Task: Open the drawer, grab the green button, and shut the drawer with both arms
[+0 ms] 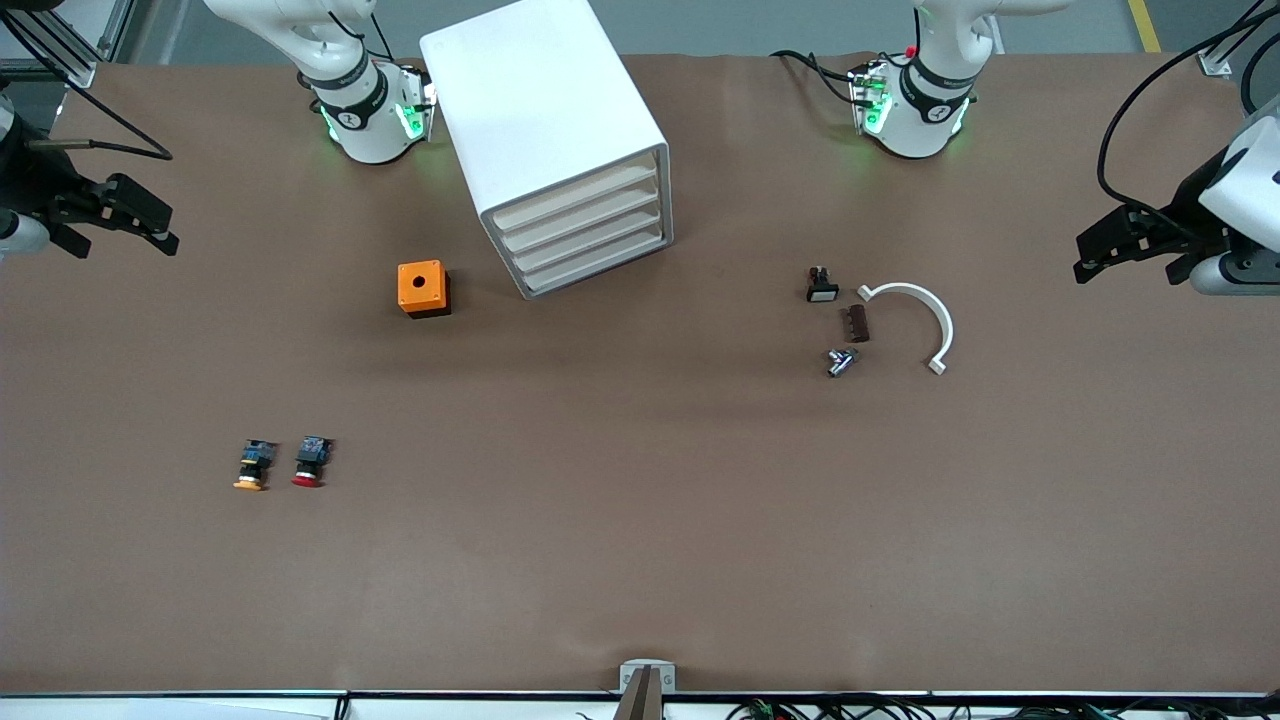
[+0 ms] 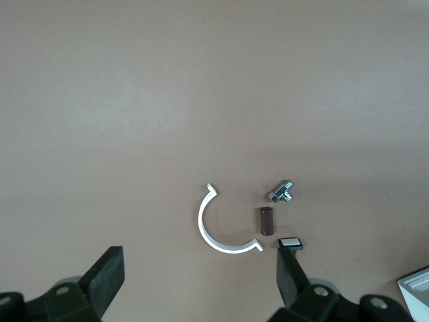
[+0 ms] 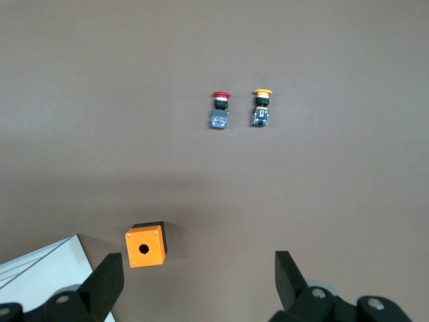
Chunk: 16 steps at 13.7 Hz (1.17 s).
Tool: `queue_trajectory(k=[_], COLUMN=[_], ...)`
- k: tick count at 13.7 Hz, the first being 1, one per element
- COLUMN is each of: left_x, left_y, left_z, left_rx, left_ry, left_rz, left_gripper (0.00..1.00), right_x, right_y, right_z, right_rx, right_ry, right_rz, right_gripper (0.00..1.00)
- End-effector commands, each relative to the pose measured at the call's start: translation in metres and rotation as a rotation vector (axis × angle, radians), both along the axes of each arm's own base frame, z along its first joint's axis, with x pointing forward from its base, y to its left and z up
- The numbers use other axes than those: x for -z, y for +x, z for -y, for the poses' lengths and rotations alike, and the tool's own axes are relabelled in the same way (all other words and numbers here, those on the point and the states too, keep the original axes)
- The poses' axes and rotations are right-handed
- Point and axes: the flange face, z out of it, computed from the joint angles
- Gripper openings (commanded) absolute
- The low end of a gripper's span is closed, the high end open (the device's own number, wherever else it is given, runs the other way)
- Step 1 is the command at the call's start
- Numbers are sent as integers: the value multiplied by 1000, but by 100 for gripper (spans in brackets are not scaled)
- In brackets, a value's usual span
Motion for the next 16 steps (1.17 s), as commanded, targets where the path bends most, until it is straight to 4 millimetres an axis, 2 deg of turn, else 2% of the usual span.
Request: queue_trajectory(k=[1, 4, 9, 12, 14, 16], left_x=[-5, -5, -17, -25, -30, -34], left_y=[-3, -2, 0, -2, -3, -3], left_z=[-2, -2, -5, 12, 24, 46], left_rx=[-6, -21, -59, -54, -144, -258], left_ry=[-14, -31, -255, -427, -525, -657], left_rz=[-4, -7, -40, -61, -96, -175], left_gripper=[100, 100, 100, 100, 100, 100], right_x=[-2, -2, -2, -3, -2, -2], right_y=[-7, -7, -5, -5, -5, -6], right_z=[-1, -2, -2, -4, -3, -2], right_rx=[-7, -9, -9, -5, 1, 4], right_ry=[1, 1, 4, 25, 26, 26], right_rz=[8, 8, 15, 17, 14, 9], right_gripper=[100, 100, 100, 100, 100, 100])
